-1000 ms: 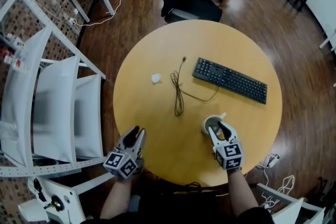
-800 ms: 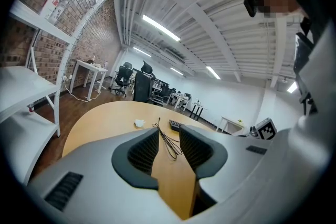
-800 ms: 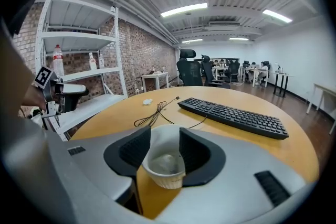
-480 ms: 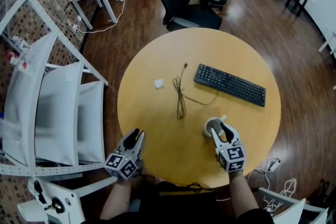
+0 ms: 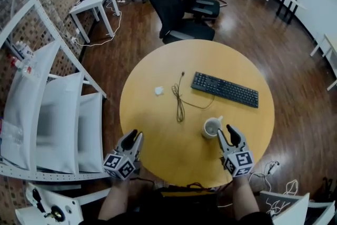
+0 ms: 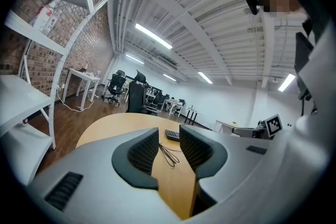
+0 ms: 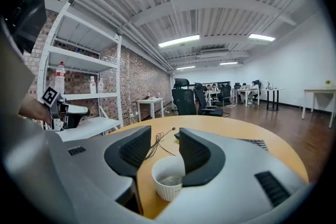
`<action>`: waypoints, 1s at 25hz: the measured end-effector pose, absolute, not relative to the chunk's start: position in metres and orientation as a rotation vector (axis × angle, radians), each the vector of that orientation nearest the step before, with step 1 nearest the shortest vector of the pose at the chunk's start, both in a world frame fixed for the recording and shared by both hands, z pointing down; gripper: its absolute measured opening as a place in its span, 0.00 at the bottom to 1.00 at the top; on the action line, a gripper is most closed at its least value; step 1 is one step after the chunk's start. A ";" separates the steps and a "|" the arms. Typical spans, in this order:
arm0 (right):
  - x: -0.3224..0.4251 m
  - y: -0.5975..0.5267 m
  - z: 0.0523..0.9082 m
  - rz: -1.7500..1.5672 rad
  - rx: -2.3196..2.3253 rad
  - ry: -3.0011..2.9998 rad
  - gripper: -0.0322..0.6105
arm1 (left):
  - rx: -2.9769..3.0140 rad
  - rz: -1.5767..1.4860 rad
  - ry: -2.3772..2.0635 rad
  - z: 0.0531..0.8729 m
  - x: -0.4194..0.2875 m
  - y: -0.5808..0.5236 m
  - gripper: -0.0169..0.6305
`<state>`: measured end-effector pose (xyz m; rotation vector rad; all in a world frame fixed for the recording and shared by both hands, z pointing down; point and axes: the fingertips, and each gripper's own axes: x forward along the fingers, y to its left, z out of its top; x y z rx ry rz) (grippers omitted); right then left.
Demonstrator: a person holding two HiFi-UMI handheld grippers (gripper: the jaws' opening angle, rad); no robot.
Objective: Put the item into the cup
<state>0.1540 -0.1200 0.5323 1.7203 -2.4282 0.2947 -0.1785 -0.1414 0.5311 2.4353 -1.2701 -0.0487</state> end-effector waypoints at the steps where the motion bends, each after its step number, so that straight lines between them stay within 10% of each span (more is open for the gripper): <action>1: 0.156 -0.118 0.527 0.277 1.736 -2.427 0.32 | 2.448 -0.058 -1.270 0.526 -0.180 -0.142 0.21; 25: 0.203 -0.066 0.418 0.011 2.107 -2.378 0.26 | 2.594 -0.335 -1.300 0.437 -0.207 -0.152 0.21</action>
